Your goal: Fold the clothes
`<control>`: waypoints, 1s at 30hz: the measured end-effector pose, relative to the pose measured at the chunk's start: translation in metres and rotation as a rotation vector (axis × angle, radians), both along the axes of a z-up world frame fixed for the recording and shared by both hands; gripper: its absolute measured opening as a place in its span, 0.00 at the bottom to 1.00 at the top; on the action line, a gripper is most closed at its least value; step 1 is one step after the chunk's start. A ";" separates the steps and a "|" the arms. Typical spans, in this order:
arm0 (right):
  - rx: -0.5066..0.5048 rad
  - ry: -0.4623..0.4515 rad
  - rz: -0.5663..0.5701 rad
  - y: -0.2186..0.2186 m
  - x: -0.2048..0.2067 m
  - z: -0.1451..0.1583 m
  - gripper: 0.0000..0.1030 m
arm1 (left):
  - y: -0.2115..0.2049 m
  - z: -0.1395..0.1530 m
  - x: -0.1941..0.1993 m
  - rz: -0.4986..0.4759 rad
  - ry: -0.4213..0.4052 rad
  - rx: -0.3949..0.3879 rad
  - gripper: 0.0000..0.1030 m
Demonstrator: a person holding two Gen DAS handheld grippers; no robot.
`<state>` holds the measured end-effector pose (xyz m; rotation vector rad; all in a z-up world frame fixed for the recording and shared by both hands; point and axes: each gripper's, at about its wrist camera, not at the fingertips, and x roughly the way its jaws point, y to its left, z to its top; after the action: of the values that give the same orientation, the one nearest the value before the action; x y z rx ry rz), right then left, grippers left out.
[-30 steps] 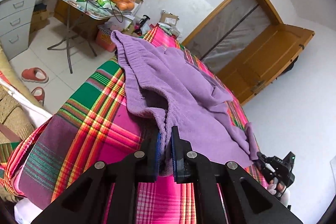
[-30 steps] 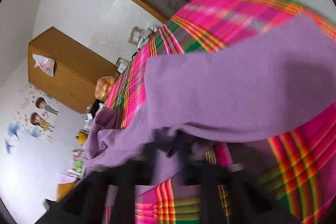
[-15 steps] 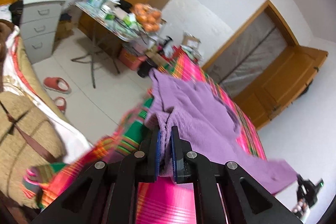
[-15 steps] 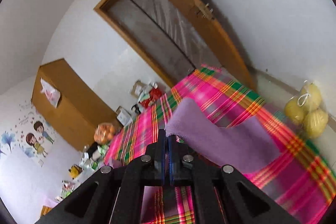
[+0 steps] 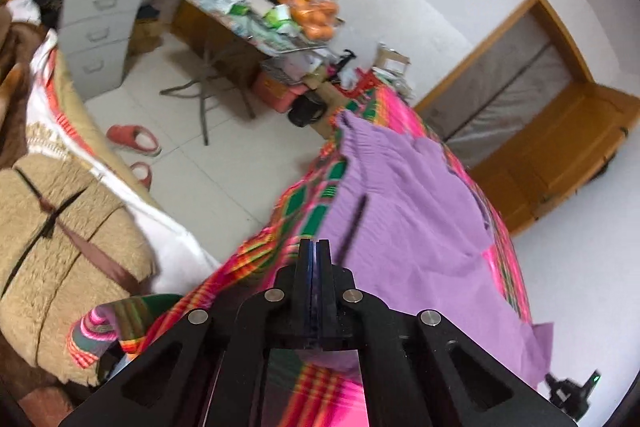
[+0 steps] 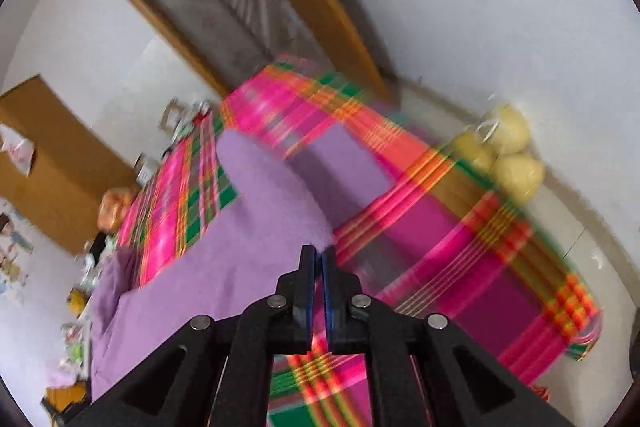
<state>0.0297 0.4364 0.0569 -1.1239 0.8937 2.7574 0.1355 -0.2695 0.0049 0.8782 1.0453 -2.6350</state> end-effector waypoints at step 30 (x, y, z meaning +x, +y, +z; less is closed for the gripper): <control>0.027 0.059 -0.039 0.023 -0.021 -0.009 0.41 | 0.079 0.002 -0.053 -0.247 0.004 -0.046 0.07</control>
<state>0.0089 0.4597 0.0476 -1.0145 0.8726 2.7760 0.0829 -0.1908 0.0071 1.0536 0.9261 -2.8481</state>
